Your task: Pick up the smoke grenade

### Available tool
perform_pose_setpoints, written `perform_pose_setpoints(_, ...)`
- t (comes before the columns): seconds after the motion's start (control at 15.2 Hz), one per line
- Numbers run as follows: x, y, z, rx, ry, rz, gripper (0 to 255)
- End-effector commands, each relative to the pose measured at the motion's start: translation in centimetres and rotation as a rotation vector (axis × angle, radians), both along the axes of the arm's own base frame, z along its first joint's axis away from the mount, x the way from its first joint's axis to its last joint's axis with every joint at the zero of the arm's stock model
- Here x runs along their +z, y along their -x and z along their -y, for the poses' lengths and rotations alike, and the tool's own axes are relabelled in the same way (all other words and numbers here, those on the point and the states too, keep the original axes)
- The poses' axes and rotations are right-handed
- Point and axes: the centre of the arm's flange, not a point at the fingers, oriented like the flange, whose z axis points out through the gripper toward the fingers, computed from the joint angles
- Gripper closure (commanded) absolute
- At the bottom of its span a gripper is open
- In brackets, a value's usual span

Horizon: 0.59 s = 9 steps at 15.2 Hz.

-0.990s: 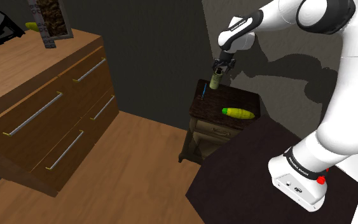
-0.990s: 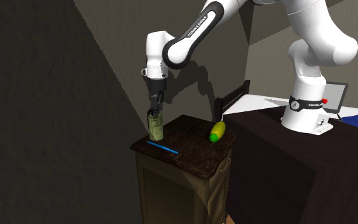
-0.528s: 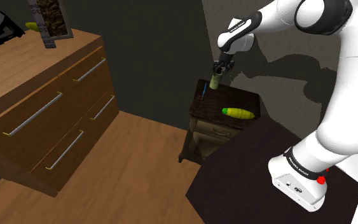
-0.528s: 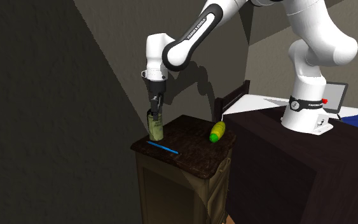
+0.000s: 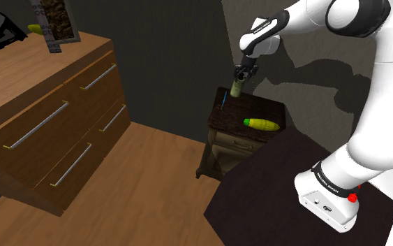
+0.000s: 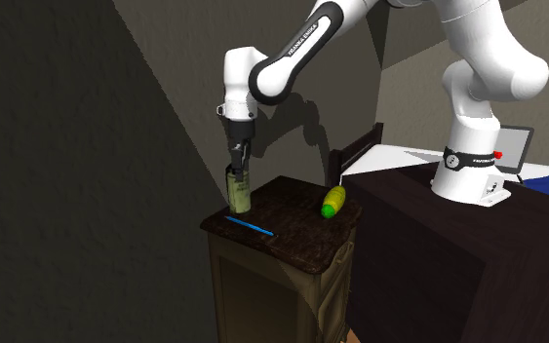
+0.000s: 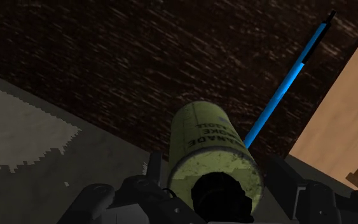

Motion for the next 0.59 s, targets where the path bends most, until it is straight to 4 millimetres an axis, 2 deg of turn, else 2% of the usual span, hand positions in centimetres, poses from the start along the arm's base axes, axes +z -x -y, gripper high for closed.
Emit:
perform_pose_setpoints(0.0, 1.1, 0.0, 0.0, 0.0, 0.0, 0.0, 255)
perform_pose_setpoints(0.53, 5.3, 0.0, 0.0, 0.0, 0.0, 0.0, 255)
